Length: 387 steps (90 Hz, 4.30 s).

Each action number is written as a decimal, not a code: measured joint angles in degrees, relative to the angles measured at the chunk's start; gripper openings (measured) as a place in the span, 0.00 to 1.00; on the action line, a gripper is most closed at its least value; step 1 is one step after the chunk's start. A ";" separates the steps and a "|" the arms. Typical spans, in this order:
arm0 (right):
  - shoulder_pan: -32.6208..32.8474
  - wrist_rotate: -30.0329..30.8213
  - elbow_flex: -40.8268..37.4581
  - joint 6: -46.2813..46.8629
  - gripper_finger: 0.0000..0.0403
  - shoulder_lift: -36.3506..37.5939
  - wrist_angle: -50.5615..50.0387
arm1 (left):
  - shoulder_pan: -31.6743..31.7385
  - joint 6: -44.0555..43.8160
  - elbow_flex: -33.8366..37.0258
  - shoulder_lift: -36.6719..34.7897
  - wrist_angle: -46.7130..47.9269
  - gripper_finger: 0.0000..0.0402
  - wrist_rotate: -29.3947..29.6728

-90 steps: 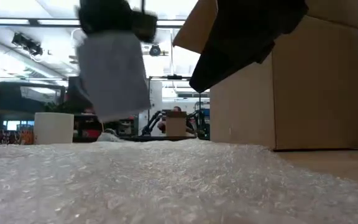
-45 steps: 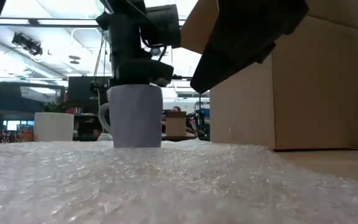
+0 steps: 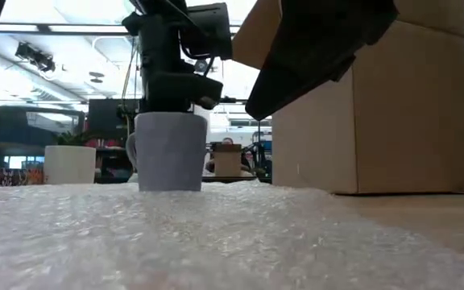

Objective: Wrap mug
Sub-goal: Wrap the blue mug with bubble wrap

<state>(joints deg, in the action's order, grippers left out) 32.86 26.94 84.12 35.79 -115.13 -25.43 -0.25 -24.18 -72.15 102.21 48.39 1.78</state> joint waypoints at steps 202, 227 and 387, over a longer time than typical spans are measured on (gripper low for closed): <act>1.31 -21.18 -0.21 15.72 0.00 -4.26 -50.06 | -5.25 9.93 11.80 -4.39 3.83 0.27 17.00; 1.31 -20.46 -0.20 14.69 0.00 -4.11 -48.19 | -7.92 4.60 17.68 -4.46 -3.03 0.27 8.01; 6.40 -30.15 4.17 13.03 0.00 -3.72 -46.23 | -26.53 -12.33 9.11 -4.24 5.43 0.27 6.40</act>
<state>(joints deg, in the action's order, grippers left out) 39.26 -3.21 88.29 48.82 -118.85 -71.66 -26.78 -36.51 -63.05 97.97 53.82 8.17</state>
